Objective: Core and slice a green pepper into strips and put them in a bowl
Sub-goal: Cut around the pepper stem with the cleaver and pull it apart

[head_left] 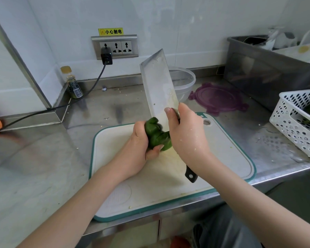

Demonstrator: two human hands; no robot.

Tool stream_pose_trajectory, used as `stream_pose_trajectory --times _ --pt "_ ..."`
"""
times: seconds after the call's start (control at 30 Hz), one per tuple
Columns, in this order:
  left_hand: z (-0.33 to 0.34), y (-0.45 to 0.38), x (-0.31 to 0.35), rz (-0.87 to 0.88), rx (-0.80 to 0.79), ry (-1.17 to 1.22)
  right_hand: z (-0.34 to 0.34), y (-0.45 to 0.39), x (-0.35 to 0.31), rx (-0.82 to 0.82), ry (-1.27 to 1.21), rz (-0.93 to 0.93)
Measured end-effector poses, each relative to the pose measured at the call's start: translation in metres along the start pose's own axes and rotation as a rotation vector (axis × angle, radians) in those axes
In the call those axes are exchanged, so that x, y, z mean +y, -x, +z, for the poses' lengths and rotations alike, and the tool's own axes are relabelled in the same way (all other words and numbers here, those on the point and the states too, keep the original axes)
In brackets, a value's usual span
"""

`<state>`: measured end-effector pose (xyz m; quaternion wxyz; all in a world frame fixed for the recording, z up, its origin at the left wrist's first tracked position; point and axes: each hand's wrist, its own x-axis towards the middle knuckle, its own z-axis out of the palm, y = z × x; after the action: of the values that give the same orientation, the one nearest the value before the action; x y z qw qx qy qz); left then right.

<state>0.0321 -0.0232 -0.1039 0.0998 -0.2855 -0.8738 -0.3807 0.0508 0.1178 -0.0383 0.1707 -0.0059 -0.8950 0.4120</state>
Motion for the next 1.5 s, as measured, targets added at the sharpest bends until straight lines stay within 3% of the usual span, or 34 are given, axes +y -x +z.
stream_pose_trajectory --times 0.23,0.53,0.6,0.7,0.77,0.87,0.97,1.17,1.23,1.3,1.4,1.5 --pt "-0.002 -0.003 0.000 -0.007 -0.021 0.050 -0.012 -0.003 -0.002 -0.051 0.101 -0.059" --pt "-0.001 -0.002 -0.005 0.027 -0.027 0.063 -0.017 -0.012 -0.003 -0.203 0.072 0.024" --pt "-0.001 -0.002 -0.007 -0.007 -0.004 0.046 -0.018 -0.011 0.002 -0.150 -0.002 0.026" --pt "-0.006 -0.002 -0.010 -0.086 0.063 0.032 -0.034 -0.016 0.016 0.067 -0.041 0.033" --pt "-0.009 -0.003 -0.013 -0.110 0.113 0.046 -0.050 -0.024 0.037 0.088 -0.052 0.130" --pt "-0.009 -0.006 -0.012 -0.078 0.191 0.022 -0.060 -0.026 0.071 -0.069 0.099 0.275" --pt "-0.008 -0.007 -0.013 -0.070 0.221 0.052 -0.054 -0.019 0.090 -0.146 0.349 0.234" --pt "-0.010 -0.010 -0.004 -0.110 0.157 0.322 -0.033 -0.019 0.093 -0.153 0.585 0.222" --pt "-0.010 -0.010 -0.001 -0.125 0.127 0.386 -0.030 -0.019 0.085 -0.070 0.613 0.158" --pt "-0.008 -0.010 0.000 -0.142 0.121 0.414 -0.026 -0.015 0.070 0.071 0.454 -0.096" --pt "-0.006 -0.009 0.003 -0.155 0.089 0.482 -0.009 -0.006 0.043 0.007 0.167 -0.411" --pt "-0.008 -0.010 0.005 -0.186 0.118 0.520 0.006 -0.004 0.032 -0.070 0.066 -0.352"
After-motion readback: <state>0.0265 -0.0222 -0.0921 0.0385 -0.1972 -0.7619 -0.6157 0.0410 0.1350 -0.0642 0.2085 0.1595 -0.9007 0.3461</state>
